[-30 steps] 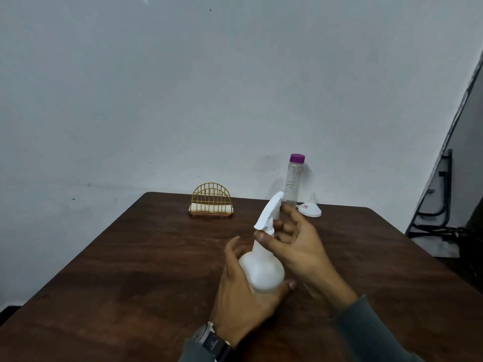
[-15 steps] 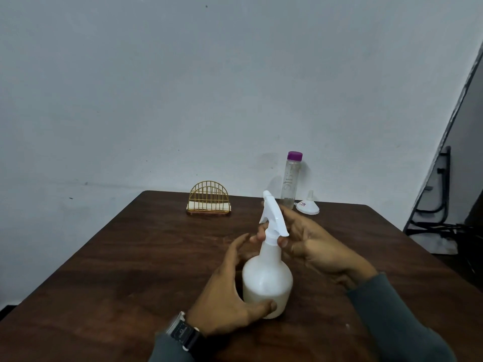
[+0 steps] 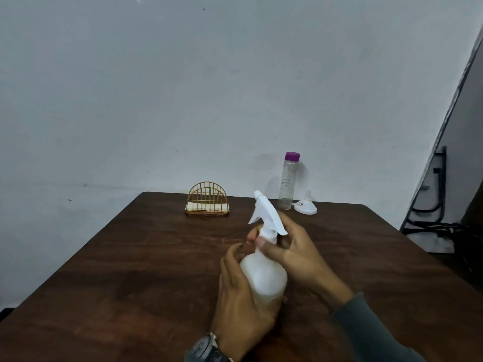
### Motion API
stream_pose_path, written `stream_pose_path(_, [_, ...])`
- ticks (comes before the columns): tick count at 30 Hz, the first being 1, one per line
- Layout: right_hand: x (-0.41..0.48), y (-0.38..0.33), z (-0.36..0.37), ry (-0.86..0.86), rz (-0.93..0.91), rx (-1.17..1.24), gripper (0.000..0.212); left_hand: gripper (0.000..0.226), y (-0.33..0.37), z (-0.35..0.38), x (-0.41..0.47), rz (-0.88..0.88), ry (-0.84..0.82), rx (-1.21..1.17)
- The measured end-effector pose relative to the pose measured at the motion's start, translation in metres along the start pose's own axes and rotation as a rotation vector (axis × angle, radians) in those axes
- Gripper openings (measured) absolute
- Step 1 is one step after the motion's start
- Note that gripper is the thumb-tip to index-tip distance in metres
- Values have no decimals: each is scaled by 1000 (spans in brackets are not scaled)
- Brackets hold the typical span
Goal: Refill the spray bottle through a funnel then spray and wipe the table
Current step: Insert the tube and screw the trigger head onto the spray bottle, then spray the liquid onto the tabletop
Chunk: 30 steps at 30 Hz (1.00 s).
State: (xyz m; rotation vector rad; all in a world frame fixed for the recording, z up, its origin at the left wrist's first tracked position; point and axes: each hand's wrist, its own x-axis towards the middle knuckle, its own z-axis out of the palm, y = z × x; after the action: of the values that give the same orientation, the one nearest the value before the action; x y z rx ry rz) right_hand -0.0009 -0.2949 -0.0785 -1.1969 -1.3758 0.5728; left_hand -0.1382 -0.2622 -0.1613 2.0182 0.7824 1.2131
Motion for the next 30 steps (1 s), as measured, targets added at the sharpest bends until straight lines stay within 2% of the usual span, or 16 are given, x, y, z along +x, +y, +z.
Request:
stream_pose_path(2, [-2,3,4,24,44,-76,25,118,2,-7,3,-32,-50,-28])
stream_pose_path(5, [-3,9,7,117,102,-109,40,124,4,-16,7,-47,-146,-70])
stream_pose_path(6, [-2,10,7,141,97,-97,43,120,4,-18,8,-36,-180,-81])
stream_pose_path(10, [-6,7,4,188,29,-97,22,80,0,-24,12,-35,-276,-138])
stream_pose_path(13, [-11,4,-1,198,2,-45,25,46,-3,-27,18,-99,-223,-148])
stream_pose_path(15, [-13,3,-6,200,10,-7,30,34,-7,-31,23,-132,-153,-120])
stream_pose_path(20, [-18,1,-33,269,74,-8,27,35,-27,-55,44,-206,-57,-64])
stream_pose_path(25, [-21,-2,-68,327,187,-57,24,23,-51,-71,67,-269,8,-43])
stream_pose_path(27, [-16,-9,-81,271,324,-111,21,26,-56,-73,77,-276,22,-34])
stream_pose_path(30, [-7,-18,-89,47,559,-106,41,29,-59,-72,85,-275,68,-22])
